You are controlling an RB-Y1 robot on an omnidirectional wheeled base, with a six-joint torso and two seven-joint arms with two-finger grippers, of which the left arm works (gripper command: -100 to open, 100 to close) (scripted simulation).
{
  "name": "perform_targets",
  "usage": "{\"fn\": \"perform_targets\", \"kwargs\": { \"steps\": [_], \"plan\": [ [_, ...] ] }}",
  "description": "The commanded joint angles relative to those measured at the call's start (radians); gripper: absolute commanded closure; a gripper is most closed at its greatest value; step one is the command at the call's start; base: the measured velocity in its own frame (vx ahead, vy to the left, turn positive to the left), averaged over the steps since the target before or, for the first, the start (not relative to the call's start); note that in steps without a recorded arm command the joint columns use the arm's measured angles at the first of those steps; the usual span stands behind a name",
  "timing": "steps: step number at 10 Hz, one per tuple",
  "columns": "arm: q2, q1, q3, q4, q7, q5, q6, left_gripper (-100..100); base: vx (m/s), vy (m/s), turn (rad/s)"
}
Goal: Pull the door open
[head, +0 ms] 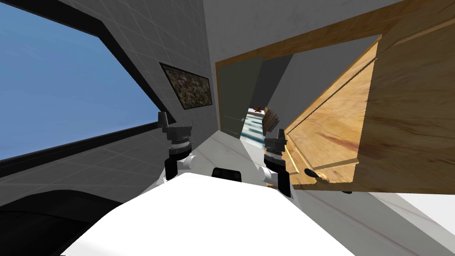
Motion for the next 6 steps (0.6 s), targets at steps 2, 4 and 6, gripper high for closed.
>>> {"fn": "perform_targets", "kwargs": {
  "steps": [2,4,6],
  "plan": [
    [0.012,-0.018,-0.002,0.054,-0.036,-0.018,-0.011,-100,0.101,-0.046,0.003],
    [0.020,-0.032,-0.003,0.098,-0.064,-0.033,-0.019,-100,0.140,-0.082,0.007],
    [0.030,-0.051,-0.006,0.158,-0.103,-0.054,-0.031,-100,0.155,-0.084,0.005]
  ]
}}
